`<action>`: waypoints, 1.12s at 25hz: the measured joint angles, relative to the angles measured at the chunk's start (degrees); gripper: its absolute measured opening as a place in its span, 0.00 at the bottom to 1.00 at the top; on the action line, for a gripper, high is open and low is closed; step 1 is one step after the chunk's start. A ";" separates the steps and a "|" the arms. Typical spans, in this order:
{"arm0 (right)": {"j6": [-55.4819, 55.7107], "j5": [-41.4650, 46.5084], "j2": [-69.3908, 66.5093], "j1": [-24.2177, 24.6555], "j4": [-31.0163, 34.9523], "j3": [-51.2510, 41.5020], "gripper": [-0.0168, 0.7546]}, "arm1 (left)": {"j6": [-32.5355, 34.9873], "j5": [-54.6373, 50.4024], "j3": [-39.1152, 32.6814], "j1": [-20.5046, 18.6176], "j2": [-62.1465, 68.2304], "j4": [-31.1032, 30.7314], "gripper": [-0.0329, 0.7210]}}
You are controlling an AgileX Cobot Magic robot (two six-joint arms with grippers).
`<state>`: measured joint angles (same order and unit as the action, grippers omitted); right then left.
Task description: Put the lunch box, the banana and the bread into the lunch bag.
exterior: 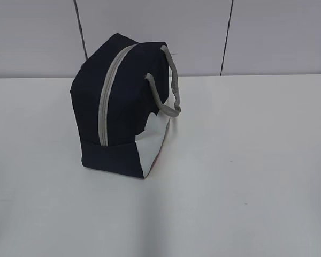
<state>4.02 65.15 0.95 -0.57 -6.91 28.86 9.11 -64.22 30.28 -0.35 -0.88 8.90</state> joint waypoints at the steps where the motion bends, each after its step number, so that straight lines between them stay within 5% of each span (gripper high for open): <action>1: 0.00 0.00 0.00 0.31 0.00 0.00 0.67 | 0.00 0.00 0.00 -0.07 0.00 0.00 0.64; 28: 0.00 0.12 0.13 1.02 0.00 0.00 0.67 | 0.00 0.00 0.00 -0.11 -0.11 0.06 0.57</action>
<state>4.02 65.28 1.08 0.45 -6.91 28.86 9.11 -64.22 30.28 -0.46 -0.99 8.96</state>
